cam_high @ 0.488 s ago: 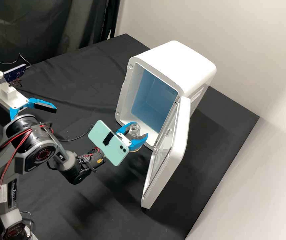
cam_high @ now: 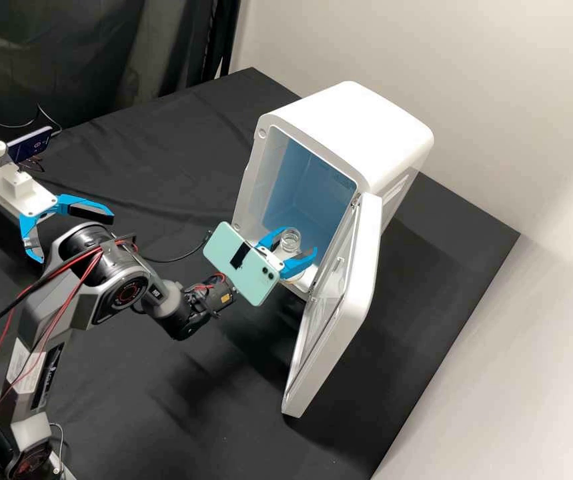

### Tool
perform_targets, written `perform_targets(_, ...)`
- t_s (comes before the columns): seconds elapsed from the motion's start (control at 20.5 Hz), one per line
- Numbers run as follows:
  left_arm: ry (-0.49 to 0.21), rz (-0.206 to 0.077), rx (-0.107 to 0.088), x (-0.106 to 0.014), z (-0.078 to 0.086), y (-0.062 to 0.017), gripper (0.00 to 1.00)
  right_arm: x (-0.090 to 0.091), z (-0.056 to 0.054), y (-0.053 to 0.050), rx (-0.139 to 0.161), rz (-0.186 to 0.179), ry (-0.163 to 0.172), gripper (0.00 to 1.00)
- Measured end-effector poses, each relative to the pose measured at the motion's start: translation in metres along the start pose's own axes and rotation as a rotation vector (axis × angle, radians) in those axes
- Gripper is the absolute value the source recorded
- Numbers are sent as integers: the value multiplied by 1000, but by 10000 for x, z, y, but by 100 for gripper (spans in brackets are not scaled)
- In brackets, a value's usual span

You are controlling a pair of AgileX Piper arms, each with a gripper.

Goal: Place the flask in the incubator

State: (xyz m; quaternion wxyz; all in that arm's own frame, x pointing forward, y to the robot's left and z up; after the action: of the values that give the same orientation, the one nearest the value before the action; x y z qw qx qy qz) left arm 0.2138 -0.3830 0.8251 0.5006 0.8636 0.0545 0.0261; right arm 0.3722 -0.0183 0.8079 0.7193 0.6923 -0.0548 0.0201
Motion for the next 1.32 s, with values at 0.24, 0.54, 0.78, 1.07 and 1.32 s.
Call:
perform_targets(0.24, 11, 3, -1, -4, -23, 6, 100, 201, -110, -218, -26, -48, 19, 0)
perform_targets(0.54, 7, 16, 3, -13, -13, 34, 100, 224, -59, -357, -56, -83, 0, 0)
perform_targets(0.78, 6, 20, 4, -16, -10, 43, 100, 225, -13, -389, -57, -84, -20, 0)
perform_targets(1.07, 6, 24, 5, -18, -8, 50, 100, 331, 27, -253, -53, -40, -25, 0)
perform_targets(1.32, 5, 25, 6, -19, -7, 53, 100, 564, 50, -160, -48, -15, -31, 0)
